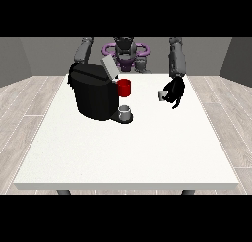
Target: Insert the coffee pod into the coffee machine and close the lid
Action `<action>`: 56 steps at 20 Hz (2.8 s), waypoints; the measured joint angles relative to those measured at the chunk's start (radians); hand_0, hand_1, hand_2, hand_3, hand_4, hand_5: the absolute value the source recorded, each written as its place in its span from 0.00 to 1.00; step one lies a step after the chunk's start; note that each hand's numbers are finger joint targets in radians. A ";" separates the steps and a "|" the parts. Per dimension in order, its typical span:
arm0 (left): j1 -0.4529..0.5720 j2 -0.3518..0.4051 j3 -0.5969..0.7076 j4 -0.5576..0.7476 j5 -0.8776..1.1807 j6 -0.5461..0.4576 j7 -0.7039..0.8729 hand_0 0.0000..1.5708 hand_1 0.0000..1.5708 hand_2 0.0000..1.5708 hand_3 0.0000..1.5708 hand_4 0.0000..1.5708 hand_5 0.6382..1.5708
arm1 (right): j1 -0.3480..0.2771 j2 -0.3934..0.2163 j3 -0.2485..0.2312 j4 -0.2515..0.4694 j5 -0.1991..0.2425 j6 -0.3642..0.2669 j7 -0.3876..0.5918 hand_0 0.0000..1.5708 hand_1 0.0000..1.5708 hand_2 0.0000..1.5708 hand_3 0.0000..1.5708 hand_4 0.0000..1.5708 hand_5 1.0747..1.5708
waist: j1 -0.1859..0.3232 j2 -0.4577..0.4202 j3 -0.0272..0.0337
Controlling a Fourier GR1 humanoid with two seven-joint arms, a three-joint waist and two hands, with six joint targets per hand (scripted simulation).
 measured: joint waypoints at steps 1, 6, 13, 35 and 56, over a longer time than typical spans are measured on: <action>0.004 -0.005 -0.002 0.003 -0.005 0.005 -0.006 0.72 0.72 0.80 0.74 0.27 1.00 | 0.012 0.003 0.001 0.005 0.001 -0.001 -0.008 0.00 0.00 0.00 0.00 0.25 1.00 | 0.000 -0.006 -0.0010; -0.001 -0.016 0.010 0.019 -0.005 0.020 -0.084 0.94 0.94 0.93 0.88 0.45 1.00 | 0.026 -0.001 -0.010 0.013 -0.018 0.014 -0.018 0.00 0.00 0.00 0.00 0.19 1.00 | 0.002 -0.010 -0.0054; -0.026 -0.079 0.016 0.014 0.008 -0.014 -0.101 0.91 0.91 0.90 0.83 0.38 1.00 | 0.033 -0.028 -0.043 0.094 -0.035 0.037 -0.056 0.00 0.00 0.00 0.00 0.19 1.00 | 0.032 -0.060 -0.0104; -0.137 -0.200 0.035 -0.136 0.063 -0.217 0.106 0.93 0.93 0.93 0.89 0.40 1.00 | 0.097 -0.056 -0.058 0.215 -0.032 0.053 -0.093 0.00 0.00 0.00 0.00 0.12 1.00 | 0.076 -0.240 -0.0116; -0.420 -0.154 0.181 -0.128 0.128 -0.197 0.248 0.89 0.89 0.92 0.90 0.39 1.00 | -0.032 -0.099 -0.034 0.227 -0.059 0.198 -0.166 0.00 0.00 0.00 0.00 0.19 1.00 | -0.038 -0.029 -0.0115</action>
